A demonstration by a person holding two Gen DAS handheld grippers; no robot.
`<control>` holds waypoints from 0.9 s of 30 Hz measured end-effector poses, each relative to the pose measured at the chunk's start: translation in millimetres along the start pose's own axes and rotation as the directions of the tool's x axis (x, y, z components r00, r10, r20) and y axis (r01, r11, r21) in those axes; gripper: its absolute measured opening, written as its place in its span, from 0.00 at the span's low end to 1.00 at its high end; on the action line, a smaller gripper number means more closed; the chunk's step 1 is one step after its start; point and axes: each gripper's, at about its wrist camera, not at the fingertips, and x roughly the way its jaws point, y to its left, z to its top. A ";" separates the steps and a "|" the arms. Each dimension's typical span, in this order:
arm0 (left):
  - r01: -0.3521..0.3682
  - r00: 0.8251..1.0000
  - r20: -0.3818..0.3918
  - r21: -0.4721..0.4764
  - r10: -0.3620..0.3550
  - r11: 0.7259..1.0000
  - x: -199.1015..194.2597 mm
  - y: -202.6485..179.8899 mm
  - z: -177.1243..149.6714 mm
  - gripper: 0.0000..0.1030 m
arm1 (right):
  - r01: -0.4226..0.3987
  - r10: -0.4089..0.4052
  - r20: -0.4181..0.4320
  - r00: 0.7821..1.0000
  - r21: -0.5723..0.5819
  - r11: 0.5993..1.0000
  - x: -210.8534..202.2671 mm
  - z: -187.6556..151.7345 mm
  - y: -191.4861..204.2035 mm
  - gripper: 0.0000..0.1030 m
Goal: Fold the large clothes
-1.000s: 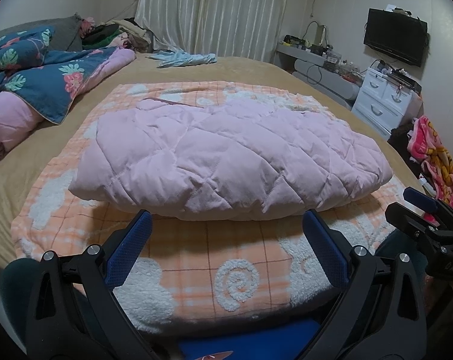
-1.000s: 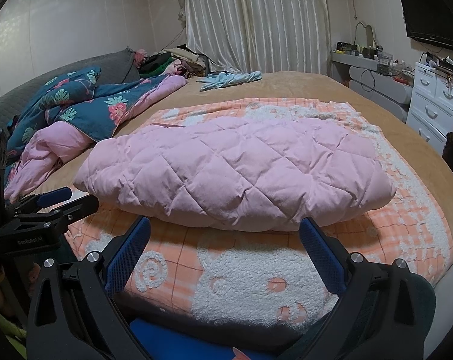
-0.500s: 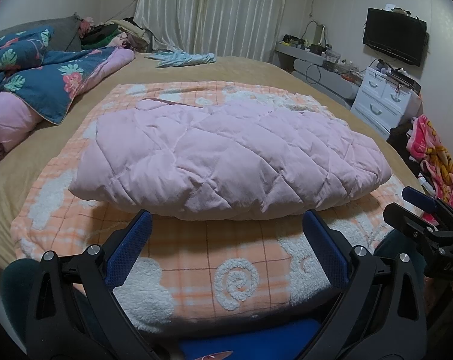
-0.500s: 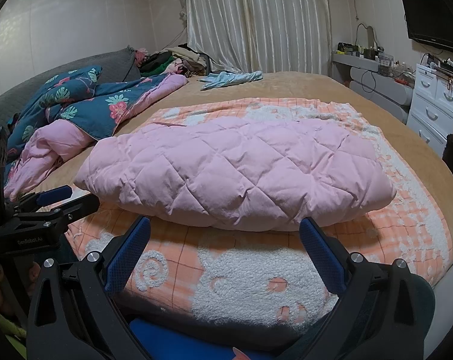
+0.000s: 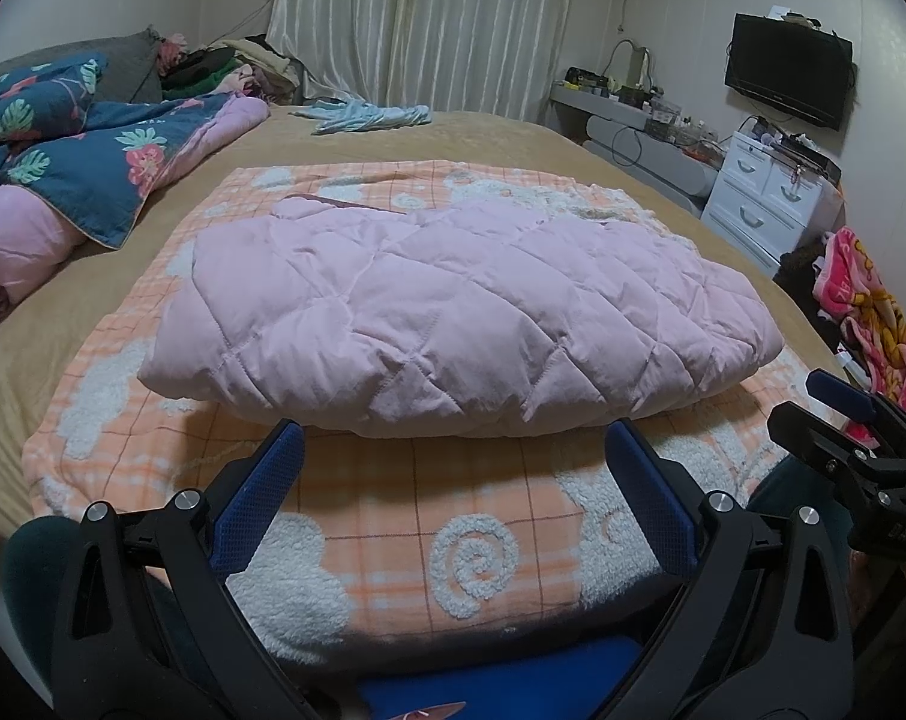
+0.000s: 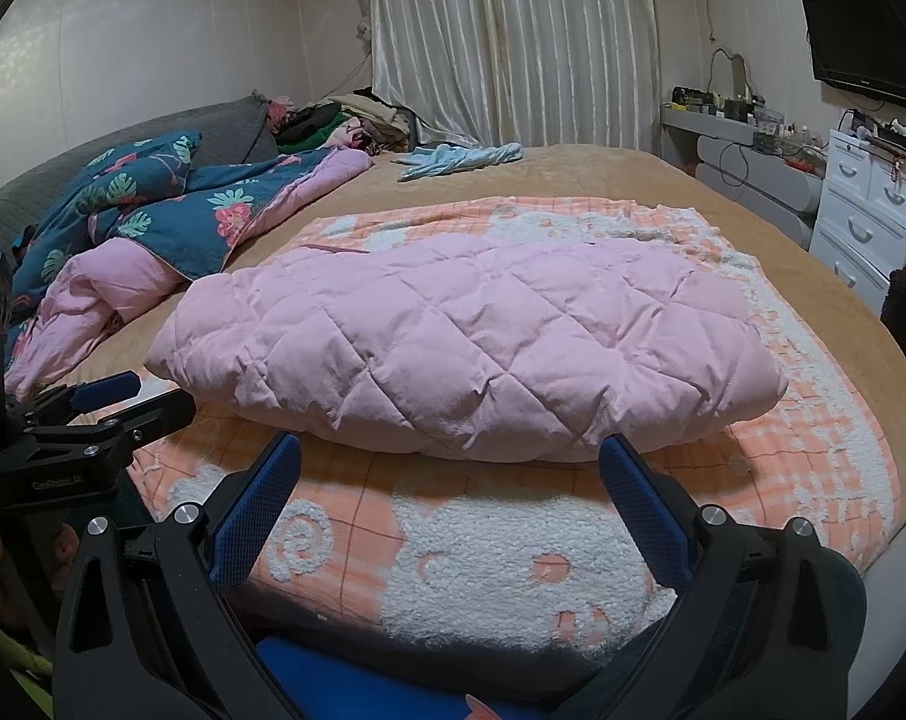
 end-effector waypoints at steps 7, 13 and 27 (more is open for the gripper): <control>-0.003 1.000 -0.002 0.000 0.003 1.000 -1.1 0.4 -0.4 0.91 | 0.004 -0.004 0.001 1.000 -0.004 1.000 -0.4 0.1 0.2 0.96; -0.003 1.000 0.002 0.004 0.003 1.000 -4.0 1.4 -1.0 0.91 | 0.009 -0.009 0.002 1.000 -0.007 1.000 -1.0 -0.3 0.9 0.96; 0.008 1.000 -0.022 -0.005 -0.008 1.000 -2.0 9.0 -1.5 0.91 | 0.044 -0.045 -0.019 0.999 -0.030 0.999 2.0 -0.7 1.3 0.96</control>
